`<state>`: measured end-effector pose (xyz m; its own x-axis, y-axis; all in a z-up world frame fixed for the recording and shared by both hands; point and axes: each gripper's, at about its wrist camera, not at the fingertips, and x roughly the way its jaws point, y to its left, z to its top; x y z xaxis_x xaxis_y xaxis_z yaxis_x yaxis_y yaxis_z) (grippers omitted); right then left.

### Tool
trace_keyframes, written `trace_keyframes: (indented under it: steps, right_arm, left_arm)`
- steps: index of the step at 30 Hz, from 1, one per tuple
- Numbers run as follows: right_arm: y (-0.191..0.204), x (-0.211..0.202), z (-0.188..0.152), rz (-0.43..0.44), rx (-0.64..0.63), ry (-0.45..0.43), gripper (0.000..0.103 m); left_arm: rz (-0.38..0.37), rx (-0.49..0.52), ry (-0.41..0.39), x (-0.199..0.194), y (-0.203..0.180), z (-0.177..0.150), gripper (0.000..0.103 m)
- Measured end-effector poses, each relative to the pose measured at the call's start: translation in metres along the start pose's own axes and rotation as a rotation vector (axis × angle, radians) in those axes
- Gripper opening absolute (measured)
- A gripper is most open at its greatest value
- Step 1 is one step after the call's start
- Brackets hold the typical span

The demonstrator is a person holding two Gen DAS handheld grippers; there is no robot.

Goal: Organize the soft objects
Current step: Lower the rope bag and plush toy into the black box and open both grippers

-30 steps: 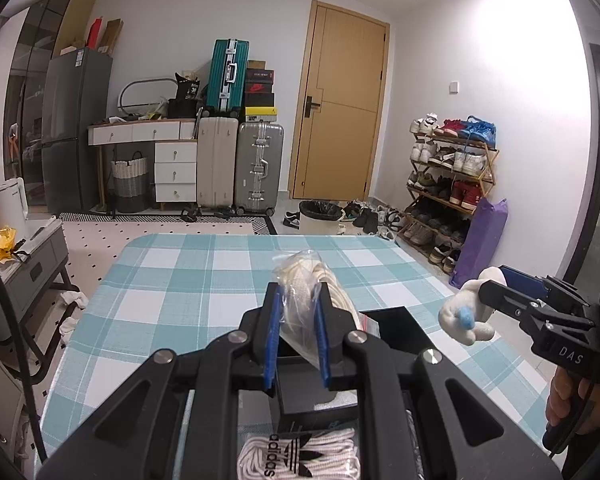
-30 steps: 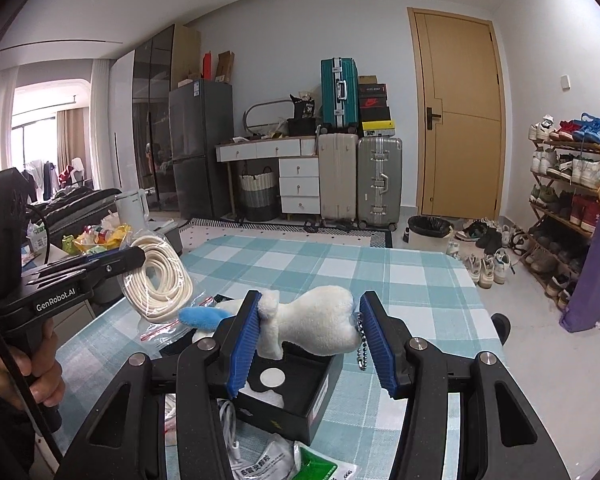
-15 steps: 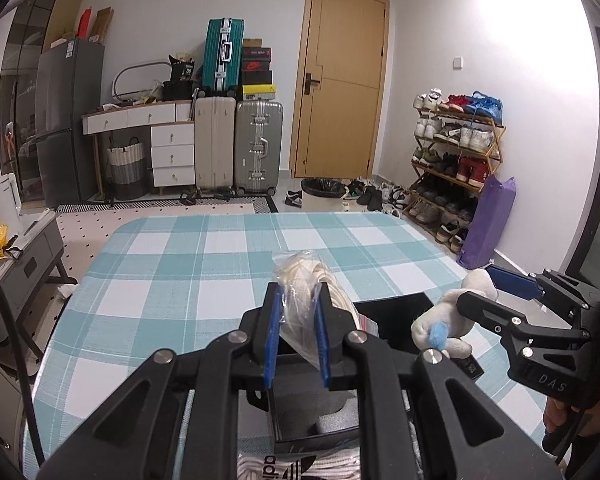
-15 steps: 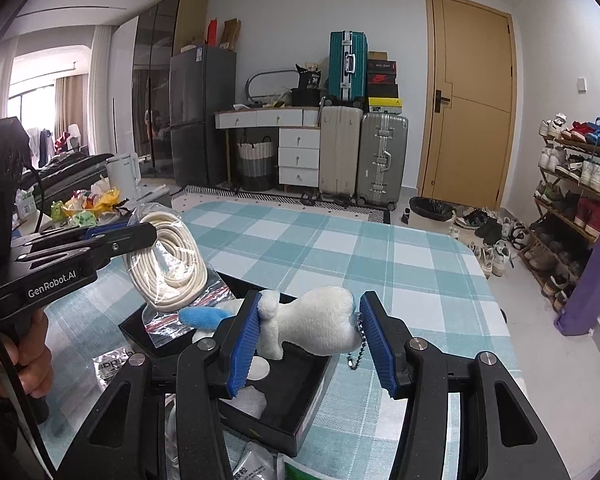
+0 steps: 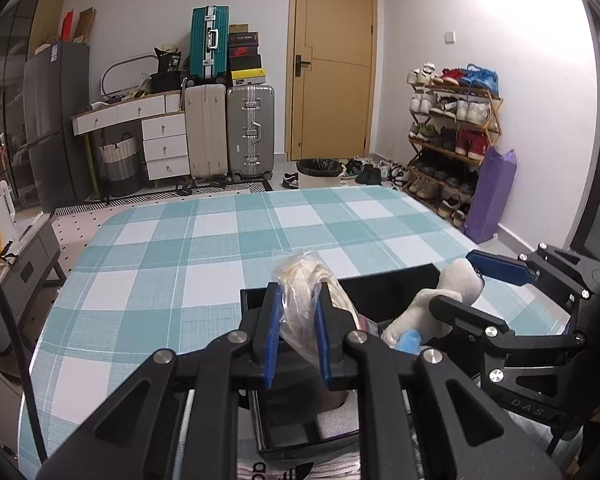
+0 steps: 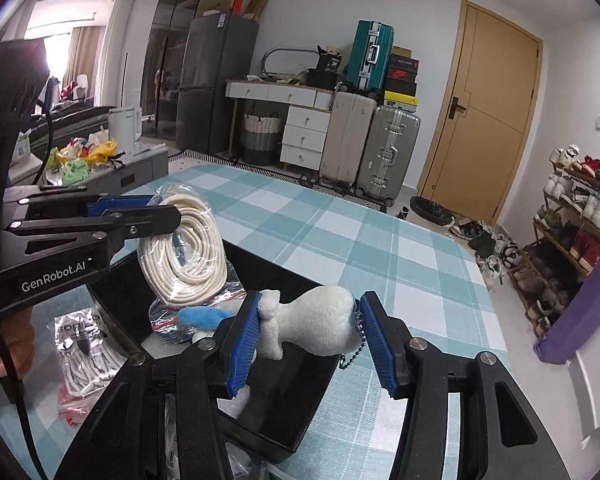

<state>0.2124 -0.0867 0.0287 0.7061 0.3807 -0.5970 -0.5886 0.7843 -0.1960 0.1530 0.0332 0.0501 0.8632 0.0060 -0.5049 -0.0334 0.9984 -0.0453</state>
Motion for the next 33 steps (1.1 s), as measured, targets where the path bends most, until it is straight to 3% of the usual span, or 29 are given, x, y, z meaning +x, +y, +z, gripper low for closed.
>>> trace_keyframes:
  steps: [21,25,26,29,33]
  right_arm:
    - [0.007,0.016,-0.004,0.090,-0.033,0.042,0.051]
    - [0.007,0.013,-0.003,0.082,-0.024,0.026,0.059]
    - [0.005,0.012,-0.002,0.083,-0.016,0.022,0.062]
    - [0.001,0.005,-0.001,0.060,-0.001,0.012,0.075]
    - [-0.004,-0.010,-0.002,0.026,0.011,0.002,0.092]
  left_arm:
    - [-0.001,0.027,0.096,0.009,-0.004,-0.013,0.017]
    - [0.002,0.034,0.095,0.007,-0.004,-0.010,0.040]
    - [0.003,0.035,0.090,0.005,-0.004,-0.009,0.052]
    - [-0.008,0.036,0.068,-0.002,-0.004,-0.008,0.057]
    - [0.024,0.026,0.033,-0.012,-0.002,-0.008,0.097]
